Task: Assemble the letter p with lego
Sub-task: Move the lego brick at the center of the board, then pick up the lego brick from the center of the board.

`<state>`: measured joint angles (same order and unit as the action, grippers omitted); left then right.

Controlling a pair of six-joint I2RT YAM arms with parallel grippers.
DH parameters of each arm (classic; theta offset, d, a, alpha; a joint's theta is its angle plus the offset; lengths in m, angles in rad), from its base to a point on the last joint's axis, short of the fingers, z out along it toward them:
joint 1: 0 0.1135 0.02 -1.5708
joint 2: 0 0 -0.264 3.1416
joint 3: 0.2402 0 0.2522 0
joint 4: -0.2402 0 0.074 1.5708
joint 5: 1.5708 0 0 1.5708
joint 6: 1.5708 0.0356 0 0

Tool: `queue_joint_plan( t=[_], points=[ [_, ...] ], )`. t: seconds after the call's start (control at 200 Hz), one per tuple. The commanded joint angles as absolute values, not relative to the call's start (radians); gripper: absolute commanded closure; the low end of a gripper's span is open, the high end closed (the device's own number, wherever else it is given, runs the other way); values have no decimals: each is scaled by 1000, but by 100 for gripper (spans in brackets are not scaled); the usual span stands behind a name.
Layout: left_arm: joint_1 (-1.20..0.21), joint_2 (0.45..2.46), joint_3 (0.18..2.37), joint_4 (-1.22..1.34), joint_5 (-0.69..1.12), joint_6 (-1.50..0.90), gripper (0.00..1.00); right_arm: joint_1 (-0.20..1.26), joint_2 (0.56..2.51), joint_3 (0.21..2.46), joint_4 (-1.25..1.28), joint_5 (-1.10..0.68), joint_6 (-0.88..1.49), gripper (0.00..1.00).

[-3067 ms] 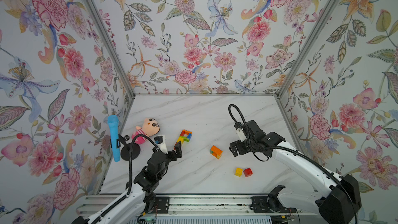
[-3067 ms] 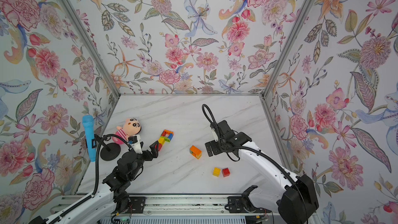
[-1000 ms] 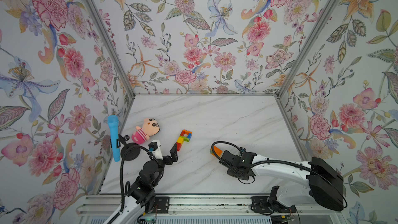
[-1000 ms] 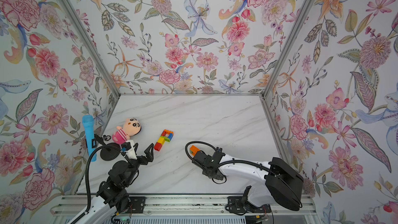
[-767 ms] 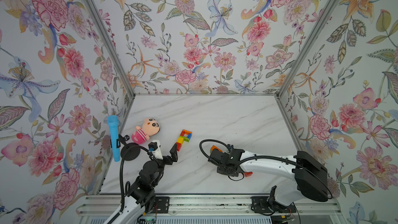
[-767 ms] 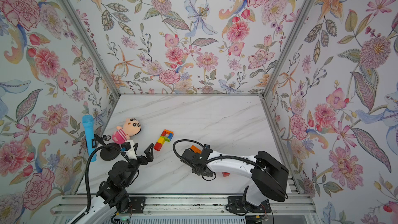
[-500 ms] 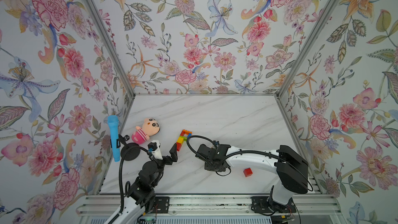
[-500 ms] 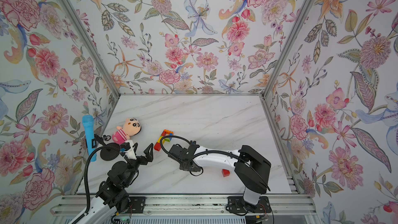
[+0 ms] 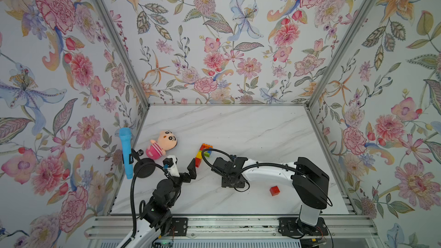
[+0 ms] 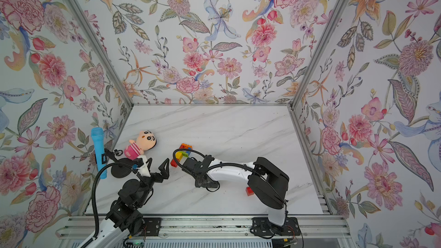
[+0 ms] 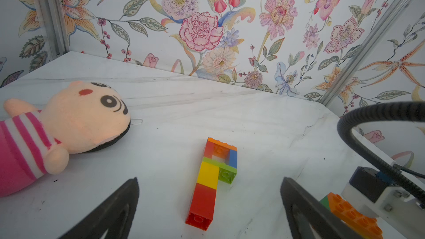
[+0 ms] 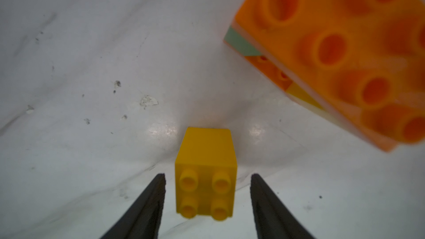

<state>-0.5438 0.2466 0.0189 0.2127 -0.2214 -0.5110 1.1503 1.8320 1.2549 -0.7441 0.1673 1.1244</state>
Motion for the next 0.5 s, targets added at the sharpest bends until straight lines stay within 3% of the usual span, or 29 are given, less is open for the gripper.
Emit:
queue_joint_plan(
  t=[0.0,0.26,0.495],
  points=[
    [-536,241,-10,212,-240,-490,1,1145,1730,1232,-772,204,1109,37],
    [-535,245,-13,221,-226,-485,1,1107,1483,1114,-1007,245,1037,35],
    [-535,247,-13,226,-219,-481,1,909,1226,866,-1068,139,887,33]
  ],
)
